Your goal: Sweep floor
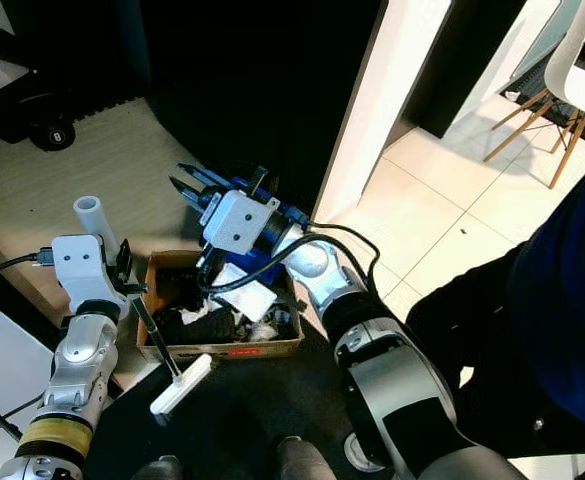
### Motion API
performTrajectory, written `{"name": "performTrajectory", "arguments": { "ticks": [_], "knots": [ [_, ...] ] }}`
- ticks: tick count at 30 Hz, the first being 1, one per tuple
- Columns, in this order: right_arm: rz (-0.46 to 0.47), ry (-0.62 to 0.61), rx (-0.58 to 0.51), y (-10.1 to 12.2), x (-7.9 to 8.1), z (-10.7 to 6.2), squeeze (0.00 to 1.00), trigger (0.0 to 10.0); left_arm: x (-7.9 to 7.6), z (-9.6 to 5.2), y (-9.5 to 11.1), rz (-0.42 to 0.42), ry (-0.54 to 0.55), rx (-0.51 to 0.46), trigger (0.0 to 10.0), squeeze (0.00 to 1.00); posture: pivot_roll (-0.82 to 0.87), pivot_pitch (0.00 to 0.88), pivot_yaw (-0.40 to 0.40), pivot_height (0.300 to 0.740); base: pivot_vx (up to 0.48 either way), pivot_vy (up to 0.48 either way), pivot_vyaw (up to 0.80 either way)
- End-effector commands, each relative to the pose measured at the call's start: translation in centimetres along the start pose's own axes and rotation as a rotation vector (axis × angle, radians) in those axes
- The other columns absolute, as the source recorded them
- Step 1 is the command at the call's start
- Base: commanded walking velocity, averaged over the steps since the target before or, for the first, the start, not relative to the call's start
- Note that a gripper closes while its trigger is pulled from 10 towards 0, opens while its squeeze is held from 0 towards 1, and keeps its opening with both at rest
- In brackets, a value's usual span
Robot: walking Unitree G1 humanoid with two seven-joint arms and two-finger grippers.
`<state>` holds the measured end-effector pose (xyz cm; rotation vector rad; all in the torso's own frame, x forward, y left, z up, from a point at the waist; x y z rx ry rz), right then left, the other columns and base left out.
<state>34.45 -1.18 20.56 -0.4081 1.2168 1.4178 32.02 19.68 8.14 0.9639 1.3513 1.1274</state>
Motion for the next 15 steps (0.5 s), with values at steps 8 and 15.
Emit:
{"name": "performTrajectory", "arguments": {
  "ticks": [8, 15],
  "knots": [
    [-0.051, -0.04, -0.094, 1.3, -1.1, 0.4, 0.0, 10.0, 0.1, 0.1, 0.1, 0.011, -0.001, 0.001, 10.0, 0.0, 0.0, 0.099, -0.134, 0.74, 0.0, 0.0, 0.0],
    [-0.074, -0.014, -0.157, 2.1, -0.6, 0.5, 0.0, 10.0, 0.0, 0.1, 0.1, 0.011, -0.003, 0.002, 10.0, 0.0, 0.0, 0.093, -0.133, 0.74, 0.0, 0.0, 0.0]
  ]
}}
Point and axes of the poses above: a point about 5 cm out from each wrist's last joint towards the gripper, its own z axis pointing out of the wrist towards the gripper, its own y axis along the axis of the wrist's last joint, x = y × z, the point moved 2 cm from there along z, pointing out of the wrist towards the gripper, and after that the axes turned 15 degrees about -z, right-handed, at the moved point
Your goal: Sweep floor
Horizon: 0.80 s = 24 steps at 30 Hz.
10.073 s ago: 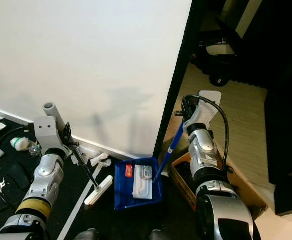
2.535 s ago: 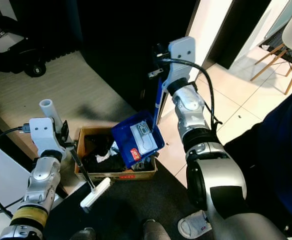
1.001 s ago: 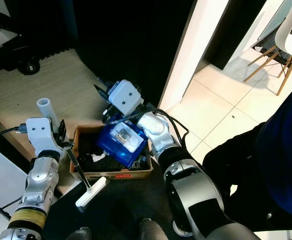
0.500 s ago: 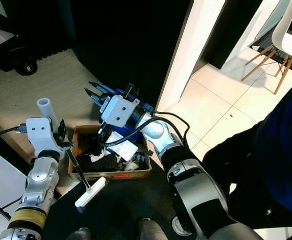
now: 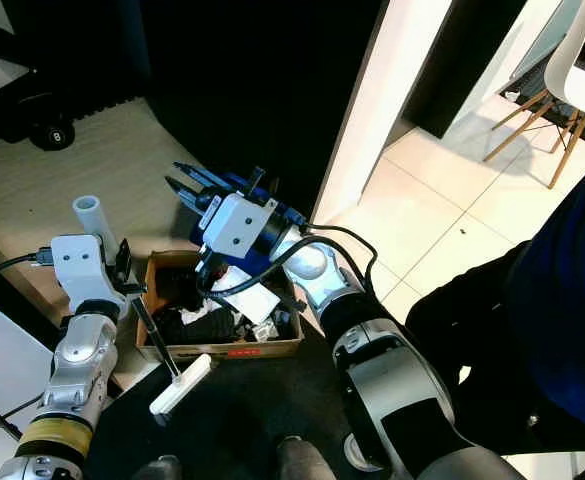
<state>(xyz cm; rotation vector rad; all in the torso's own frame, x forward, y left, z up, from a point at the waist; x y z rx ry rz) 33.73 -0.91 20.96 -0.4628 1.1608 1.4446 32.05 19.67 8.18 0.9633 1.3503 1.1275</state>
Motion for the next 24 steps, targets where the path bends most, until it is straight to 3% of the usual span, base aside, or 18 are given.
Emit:
{"name": "performTrajectory", "arguments": {
  "ticks": [1, 7, 10, 12, 13, 15, 16, 18, 19, 24],
  "knots": [
    [-0.064, -0.002, -0.105, 1.4, -0.6, 0.5, 0.0, 10.0, 0.1, 0.1, 0.0, 0.011, -0.003, 0.003, 10.0, 0.0, 0.0, 0.093, -0.132, 0.74, 0.0, 0.0, 0.0],
    [-0.067, -0.006, -0.109, 1.5, -0.7, 0.6, 0.0, 10.0, 0.0, 0.1, 0.0, 0.011, -0.003, 0.004, 10.0, 0.0, 0.0, 0.091, -0.131, 0.74, 0.0, 0.0, 0.0],
    [-0.027, -0.177, 0.053, -0.7, -5.1, 1.0, 0.0, 10.0, 0.0, 0.2, 0.2, 0.013, -0.005, 0.0, 10.0, 0.0, 0.01, 0.083, -0.131, 0.74, 0.0, 0.0, 0.0],
    [-0.027, -0.177, 0.053, -0.7, -5.1, 1.0, 0.0, 10.0, 0.0, 0.2, 0.2, 0.013, -0.005, 0.0, 10.0, 0.0, 0.01, 0.083, -0.131, 0.74, 0.0, 0.0, 0.0],
    [-0.025, -0.223, 0.089, -1.2, -6.4, 0.8, 0.0, 10.0, 0.1, 0.3, 0.3, 0.014, -0.005, -0.002, 10.0, 0.0, 0.01, 0.083, -0.131, 0.74, 0.0, 0.0, 0.0],
    [-0.056, -0.321, 0.164, -2.2, -9.9, 0.0, 0.0, 10.0, 0.3, 0.3, 0.4, 0.018, -0.005, -0.006, 10.0, 0.0, 0.01, 0.074, -0.125, 0.74, 0.0, 0.0, 0.0],
    [-0.056, -0.321, 0.164, -2.2, -9.9, 0.0, 0.0, 10.0, 0.3, 0.3, 0.4, 0.018, -0.005, -0.006, 10.0, 0.0, 0.01, 0.074, -0.125, 0.74, 0.0, 0.0, 0.0],
    [-0.099, -0.364, 0.205, -2.6, -12.2, -0.8, 0.0, 10.0, 0.4, 0.4, 0.5, 0.022, -0.005, -0.008, 10.0, 0.0, 0.01, 0.073, -0.122, 0.74, 0.0, 0.0, 0.0],
    [-0.157, -0.383, 0.237, -2.7, -14.3, -1.7, 0.0, 10.0, 0.4, 0.4, 0.6, 0.024, -0.007, -0.009, 10.0, 0.0, 0.01, 0.069, -0.118, 0.74, 0.0, 0.0, 0.0],
    [-0.201, -0.392, 0.268, -2.8, -16.1, -2.6, 0.0, 10.0, 0.3, 0.5, 0.6, 0.027, -0.013, -0.009, 10.0, 0.0, 0.01, 0.069, -0.118, 0.74, 0.0, 0.0, 0.0]
  ]
}}
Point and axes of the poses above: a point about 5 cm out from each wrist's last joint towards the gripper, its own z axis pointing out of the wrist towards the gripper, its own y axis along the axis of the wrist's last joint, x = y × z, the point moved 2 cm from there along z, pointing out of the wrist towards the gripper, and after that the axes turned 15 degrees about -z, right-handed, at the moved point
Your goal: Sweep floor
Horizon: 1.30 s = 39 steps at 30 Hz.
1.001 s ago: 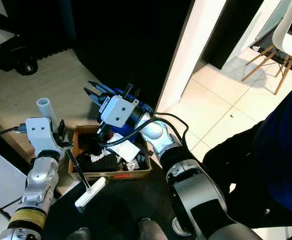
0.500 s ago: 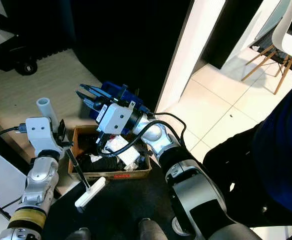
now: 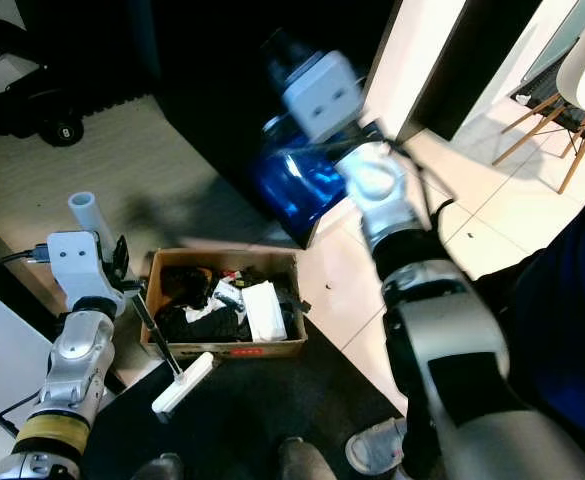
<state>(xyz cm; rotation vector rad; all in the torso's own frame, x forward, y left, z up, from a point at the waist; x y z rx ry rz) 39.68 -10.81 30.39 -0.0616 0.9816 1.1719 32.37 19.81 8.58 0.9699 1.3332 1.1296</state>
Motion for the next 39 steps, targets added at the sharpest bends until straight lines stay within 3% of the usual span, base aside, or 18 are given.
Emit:
{"name": "performTrajectory", "arguments": {
  "ticks": [1, 6, 8, 12, 14, 24, 30, 35, 39],
  "knots": [
    [-0.07, -0.036, -0.004, 0.0, -2.9, 0.2, 0.0, 10.0, 0.2, 0.2, 0.2, 0.019, -0.005, -0.001, 10.0, 0.0, 0.0, 0.063, -0.11, 0.74, 0.0, 0.0, 0.0],
    [-0.036, -0.063, 0.034, -0.5, -4.2, 0.2, 0.0, 10.0, 0.1, 0.3, 0.2, 0.018, -0.01, -0.001, 10.0, 0.0, 0.0, 0.061, -0.106, 0.74, 0.0, 0.0, 0.0],
    [0.187, -0.103, 0.122, -1.9, -4.9, 0.3, 0.0, 10.0, 0.0, 0.4, 0.3, 0.019, -0.015, -0.002, 10.0, 0.0, 0.01, 0.062, -0.104, 0.74, 0.0, 0.0, 0.0],
    [0.264, -0.089, 0.155, -2.4, -4.7, 0.3, 0.0, 10.0, 0.1, 0.5, 0.4, 0.021, -0.015, -0.004, 10.0, 0.0, 0.01, 0.061, -0.104, 0.74, 0.0, 0.0, 0.0],
    [0.365, -0.075, 0.191, -3.0, -4.2, 0.2, 0.0, 10.0, 0.2, 0.5, 0.6, 0.029, -0.014, -0.008, 10.0, 0.0, 0.01, 0.064, -0.108, 0.74, 0.0, 0.0, 0.0],
    [0.564, -0.081, 0.182, -3.2, -4.2, 0.3, 0.0, 10.0, 0.6, 0.6, 0.9, 0.044, -0.006, -0.017, 10.0, 0.0, 0.01, 0.073, -0.103, 0.74, 0.0, 0.0, 0.0],
    [0.686, 0.04, 0.207, -3.8, -2.4, -0.6, 0.0, 10.0, 1.8, 0.6, 1.6, 0.105, 0.016, -0.024, 10.0, 0.0, 0.01, 0.076, -0.105, 0.74, 0.0, 0.0, 0.0],
    [0.805, 0.028, 0.242, -4.8, -1.1, -1.9, 0.0, 10.0, 2.5, 0.7, 2.1, 0.14, 0.04, -0.024, 10.0, 0.0, 0.02, 0.078, -0.11, 0.74, 0.0, 0.0, 0.0],
    [0.829, -0.014, 0.277, -5.6, -0.2, -3.3, 0.0, 10.0, 2.5, 0.7, 2.7, 0.141, 0.033, -0.038, 10.0, 0.0, 0.02, 0.073, -0.107, 0.74, 0.0, 0.0, 0.0]
  ]
}}
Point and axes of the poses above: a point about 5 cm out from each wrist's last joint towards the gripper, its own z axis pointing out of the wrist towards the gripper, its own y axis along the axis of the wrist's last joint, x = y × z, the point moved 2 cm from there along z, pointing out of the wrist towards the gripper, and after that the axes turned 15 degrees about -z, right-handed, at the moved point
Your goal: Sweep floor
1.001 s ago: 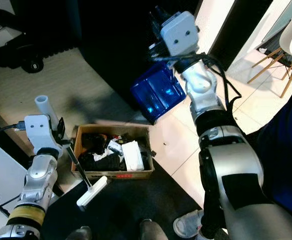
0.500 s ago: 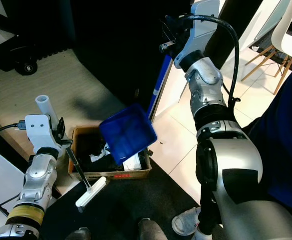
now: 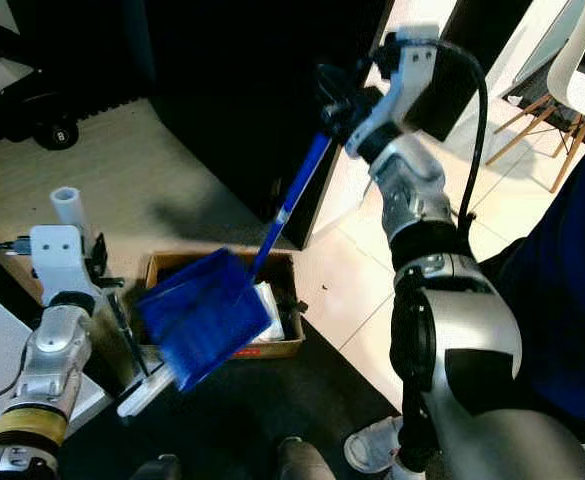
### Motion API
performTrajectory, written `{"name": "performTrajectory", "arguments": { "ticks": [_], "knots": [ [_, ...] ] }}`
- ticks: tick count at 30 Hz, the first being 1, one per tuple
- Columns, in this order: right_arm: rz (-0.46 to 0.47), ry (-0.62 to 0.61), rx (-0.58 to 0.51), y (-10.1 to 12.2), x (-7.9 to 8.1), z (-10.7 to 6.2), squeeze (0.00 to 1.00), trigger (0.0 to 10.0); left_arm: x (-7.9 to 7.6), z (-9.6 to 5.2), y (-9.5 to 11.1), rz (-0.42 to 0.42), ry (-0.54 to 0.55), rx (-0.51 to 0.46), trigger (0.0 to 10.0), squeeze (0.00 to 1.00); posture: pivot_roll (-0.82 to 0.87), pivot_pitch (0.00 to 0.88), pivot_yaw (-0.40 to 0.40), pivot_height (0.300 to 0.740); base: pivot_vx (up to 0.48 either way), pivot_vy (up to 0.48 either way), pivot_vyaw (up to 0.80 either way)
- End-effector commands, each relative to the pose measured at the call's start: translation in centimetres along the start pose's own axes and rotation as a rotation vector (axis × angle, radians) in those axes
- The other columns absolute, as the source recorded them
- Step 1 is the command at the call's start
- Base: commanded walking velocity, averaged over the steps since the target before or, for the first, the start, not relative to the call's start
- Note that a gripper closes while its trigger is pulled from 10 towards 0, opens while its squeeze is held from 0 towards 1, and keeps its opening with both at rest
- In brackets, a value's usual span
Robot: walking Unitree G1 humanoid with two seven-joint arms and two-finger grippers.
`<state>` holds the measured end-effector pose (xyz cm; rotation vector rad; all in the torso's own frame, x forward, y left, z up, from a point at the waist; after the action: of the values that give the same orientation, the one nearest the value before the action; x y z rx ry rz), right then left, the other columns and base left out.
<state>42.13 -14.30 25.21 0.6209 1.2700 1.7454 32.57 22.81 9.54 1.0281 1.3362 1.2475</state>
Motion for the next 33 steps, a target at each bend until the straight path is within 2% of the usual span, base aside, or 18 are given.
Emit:
{"name": "performTrajectory", "arguments": {
  "ticks": [1, 8, 10, 13, 15, 17, 20, 21, 23, 26, 29, 33],
  "knots": [
    [0.015, -0.056, -0.055, 0.5, -0.7, -0.4, 0.0, 10.0, -0.1, 0.2, 1.2, 0.029, -0.019, -0.04, 10.0, 0.0, 0.02, 0.072, -0.105, 0.74, 0.0, 0.0, 0.0],
    [0.038, -0.059, -0.036, -1.2, 0.3, -1.5, 0.0, 10.0, -0.1, 0.4, 1.5, 0.006, -0.02, -0.042, 10.0, 0.0, 0.02, 0.063, -0.085, 0.74, 0.0, 0.0, 0.0],
    [0.007, 0.009, 0.031, -2.4, 1.5, -1.9, 0.0, 10.0, -0.1, 0.4, 1.5, 0.024, -0.029, -0.027, 10.0, 0.0, 0.02, 0.066, -0.079, 0.74, 0.0, 0.0, 0.0],
    [0.0, 0.04, 0.06, -2.9, 2.1, -2.2, 0.0, 10.0, 0.1, 0.4, 1.4, 0.05, -0.029, -0.015, 10.0, 0.0, 0.01, 0.067, -0.076, 0.74, 0.0, 0.0, 0.0],
    [0.023, 0.064, 0.106, -3.9, 2.7, -2.7, 0.0, 10.0, 0.8, 0.1, 1.2, 0.121, -0.018, 0.005, 10.0, 0.0, 0.01, 0.069, -0.074, 0.74, 0.0, 0.0, 0.0],
    [0.039, 0.073, 0.132, -4.4, 3.0, -3.1, 0.0, 10.0, 1.3, 0.0, 1.3, 0.142, -0.006, 0.015, 10.0, 0.0, 0.01, 0.07, -0.071, 0.74, 0.0, 0.0, 0.0],
    [0.086, 0.096, 0.19, -5.3, 3.3, -3.9, 0.0, 10.0, 3.2, -0.4, 2.2, 0.213, 0.021, 0.024, 10.0, 0.0, 0.01, 0.072, -0.069, 0.74, 0.0, 0.0, 0.0],
    [0.093, 0.11, 0.213, -5.5, 3.4, -4.2, 0.0, 10.0, 3.9, -0.4, 2.7, 0.219, 0.036, 0.025, 10.0, 0.0, 0.01, 0.074, -0.071, 0.74, 0.0, 0.0, 0.0],
    [0.096, 0.119, 0.228, -5.6, 3.4, -4.3, 0.0, 10.0, 4.3, -0.5, 3.0, 0.219, 0.045, 0.025, 10.0, 0.0, 0.01, 0.074, -0.071, 0.74, 0.0, 0.0, 0.0],
    [0.061, 0.134, 0.276, -6.2, 3.5, -4.7, 0.0, 10.0, 5.2, -0.4, 3.5, 0.228, 0.065, 0.038, 10.0, 0.0, 0.02, 0.075, -0.077, 0.74, 0.0, 0.0, 0.0],
    [0.024, 0.127, 0.303, -6.9, 3.9, -5.1, 0.0, 10.0, 5.2, -0.7, 2.9, 0.193, 0.084, 0.074, 10.0, 0.0, 0.02, 0.076, -0.076, 0.74, 0.0, 0.0, 0.0],
    [0.013, 0.073, 0.344, -8.7, 4.5, -6.1, 0.0, 10.0, 5.1, -1.8, 0.8, 0.179, 0.129, 0.159, 10.0, 0.0, 0.03, 0.08, -0.07, 0.74, 0.0, 0.0, 0.0]
  ]
}}
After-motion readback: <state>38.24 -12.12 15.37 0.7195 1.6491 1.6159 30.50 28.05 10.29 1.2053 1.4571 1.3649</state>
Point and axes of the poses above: a point about 5 cm out from each wrist's last joint towards the gripper, its own z axis pointing out of the wrist towards the gripper, its own y axis along the axis of the wrist's last joint, x = y × z, the point moved 2 cm from there along z, pointing out of the wrist towards the gripper, and after that the axes turned 15 degrees about -z, right-handed, at the moved point
